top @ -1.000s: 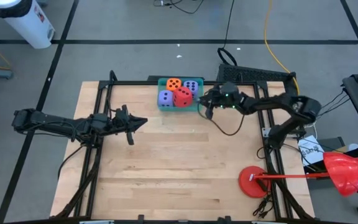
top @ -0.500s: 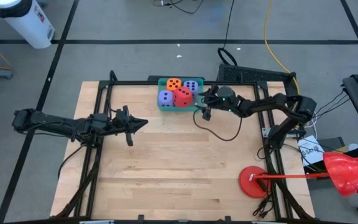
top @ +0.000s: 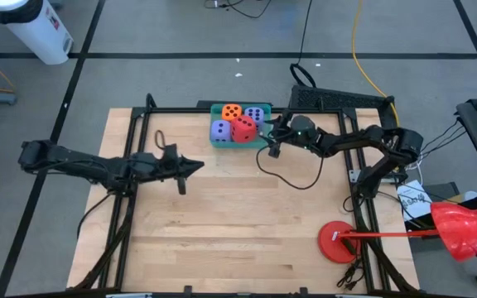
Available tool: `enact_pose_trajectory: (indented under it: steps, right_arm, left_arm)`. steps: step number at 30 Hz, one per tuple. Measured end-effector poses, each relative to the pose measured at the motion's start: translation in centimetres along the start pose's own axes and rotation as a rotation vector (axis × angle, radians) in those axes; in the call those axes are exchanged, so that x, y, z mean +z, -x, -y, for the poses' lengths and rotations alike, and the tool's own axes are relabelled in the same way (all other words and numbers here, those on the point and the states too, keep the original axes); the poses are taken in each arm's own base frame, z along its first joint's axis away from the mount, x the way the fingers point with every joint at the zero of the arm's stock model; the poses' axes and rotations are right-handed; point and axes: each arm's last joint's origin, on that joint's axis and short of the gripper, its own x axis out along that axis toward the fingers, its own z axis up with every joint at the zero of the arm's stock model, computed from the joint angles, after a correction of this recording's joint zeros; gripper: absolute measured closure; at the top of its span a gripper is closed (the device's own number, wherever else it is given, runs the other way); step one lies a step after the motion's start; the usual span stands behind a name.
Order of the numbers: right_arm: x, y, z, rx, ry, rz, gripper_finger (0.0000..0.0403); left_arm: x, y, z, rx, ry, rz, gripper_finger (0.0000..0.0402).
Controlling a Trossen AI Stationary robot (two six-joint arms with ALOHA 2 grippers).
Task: Pick & Place Dice
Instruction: Put the orange dice into the green bin
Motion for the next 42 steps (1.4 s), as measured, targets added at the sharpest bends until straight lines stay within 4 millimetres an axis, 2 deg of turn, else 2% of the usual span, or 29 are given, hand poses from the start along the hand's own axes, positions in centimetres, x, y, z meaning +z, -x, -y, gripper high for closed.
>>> enact_pose_trajectory:
  steps: [7,12,18,26,32,42]
  right_arm:
    - [0.3,0.2,0.1,-0.003,0.017,0.018,0.0137]
    - [0.4,0.2,0.1,-0.001,0.048,0.024,0.0136]
    - [0.6,0.2,-0.4,0.012,0.129,0.031,0.0135]
    - [1.2,0.3,-0.8,-0.039,0.217,0.051,0.0135]
    - [1.7,0.3,-0.8,-0.052,0.207,0.090,0.0135]
    - [2.1,0.4,-0.7,-0.075,0.205,0.135,0.0135]
  left_arm:
    - [1.4,-3.7,2.0,0.028,-0.038,-0.048,0.0398]
    - [3.3,-6.6,1.9,0.124,-0.038,-0.023,0.0398]
    - [5.7,-10.1,0.5,0.178,-0.019,-0.011,0.0399]
    - [7.7,-15.1,-1.4,0.218,-0.043,-0.099,0.0399]
    - [8.0,-18.4,-2.6,0.243,-0.060,-0.161,0.0400]
    - [8.0,-22.8,-4.7,0.174,-0.025,-0.200,0.0400]
